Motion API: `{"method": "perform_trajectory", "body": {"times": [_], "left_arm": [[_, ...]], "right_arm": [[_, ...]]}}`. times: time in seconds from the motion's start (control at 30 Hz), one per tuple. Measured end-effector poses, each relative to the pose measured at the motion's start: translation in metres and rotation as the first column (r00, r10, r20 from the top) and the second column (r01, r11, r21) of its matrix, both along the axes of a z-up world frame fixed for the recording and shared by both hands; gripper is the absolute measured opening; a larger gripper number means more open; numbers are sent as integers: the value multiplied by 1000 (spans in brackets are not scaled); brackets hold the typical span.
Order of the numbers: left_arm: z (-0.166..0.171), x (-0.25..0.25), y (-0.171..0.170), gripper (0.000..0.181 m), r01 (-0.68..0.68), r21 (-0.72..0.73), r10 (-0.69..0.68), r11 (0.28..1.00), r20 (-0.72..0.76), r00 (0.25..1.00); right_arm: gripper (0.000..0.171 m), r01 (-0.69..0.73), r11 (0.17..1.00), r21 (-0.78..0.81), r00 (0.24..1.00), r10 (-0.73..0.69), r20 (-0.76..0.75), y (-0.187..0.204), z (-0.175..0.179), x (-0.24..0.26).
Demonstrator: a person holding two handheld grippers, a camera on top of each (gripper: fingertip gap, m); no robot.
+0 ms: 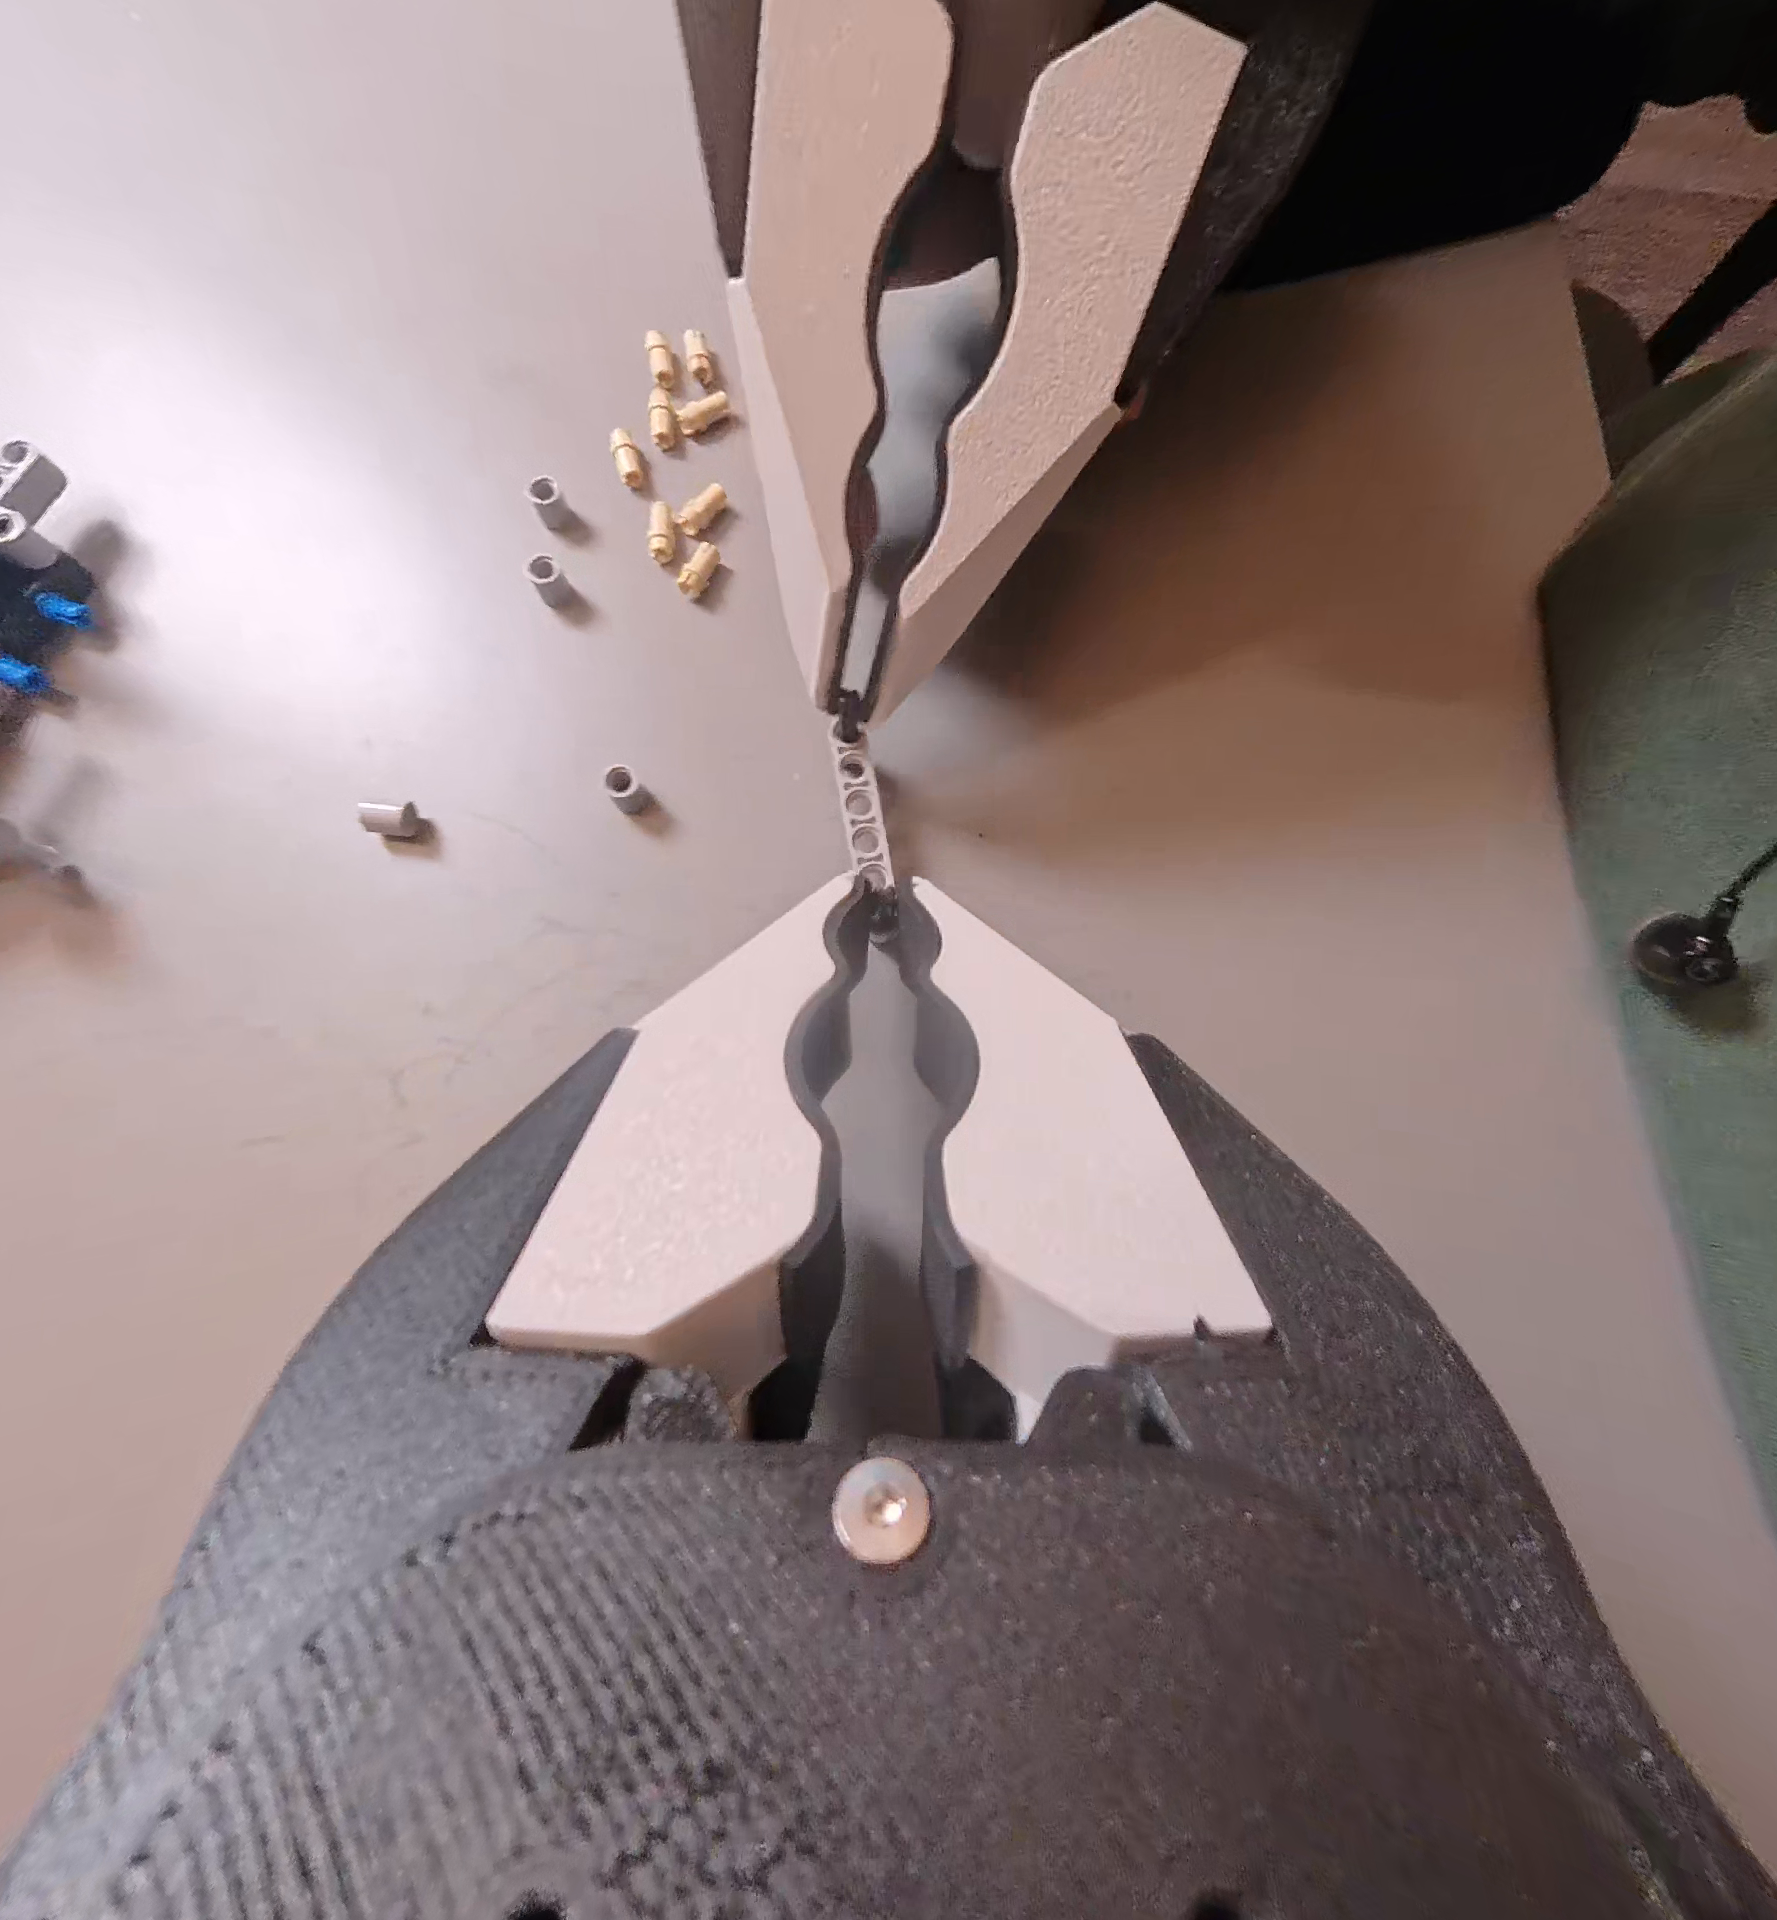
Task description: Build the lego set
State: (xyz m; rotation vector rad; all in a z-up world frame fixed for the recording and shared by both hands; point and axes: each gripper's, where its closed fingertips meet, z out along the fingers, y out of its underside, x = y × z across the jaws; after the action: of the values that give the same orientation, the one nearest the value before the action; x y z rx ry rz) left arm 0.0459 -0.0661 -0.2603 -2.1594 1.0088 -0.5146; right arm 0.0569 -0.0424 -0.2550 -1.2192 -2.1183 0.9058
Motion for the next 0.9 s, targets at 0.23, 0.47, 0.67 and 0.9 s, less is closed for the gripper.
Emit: {"method": "perform_trajectory", "body": {"times": [0.23,0.47,0.67,0.9], "left_arm": [[-4,-11,8,6,-42,44,46,998,-76,996],[-1,-12,7,8,-46,60,51,997,-77,996],[50,-47,9,12,-164,144,154,976,75,985],[46,-139,-14,10,-368,26,364,929,101,926]], "right_arm": [[2,65,998,-15,998,-64,25,2,0,-1],[14,52,997,-59,998,-53,-19,7,13,3],[13,179,978,-105,974,-191,-121,47,40,7],[11,216,970,-111,957,-233,-174,59,44,5]]}}
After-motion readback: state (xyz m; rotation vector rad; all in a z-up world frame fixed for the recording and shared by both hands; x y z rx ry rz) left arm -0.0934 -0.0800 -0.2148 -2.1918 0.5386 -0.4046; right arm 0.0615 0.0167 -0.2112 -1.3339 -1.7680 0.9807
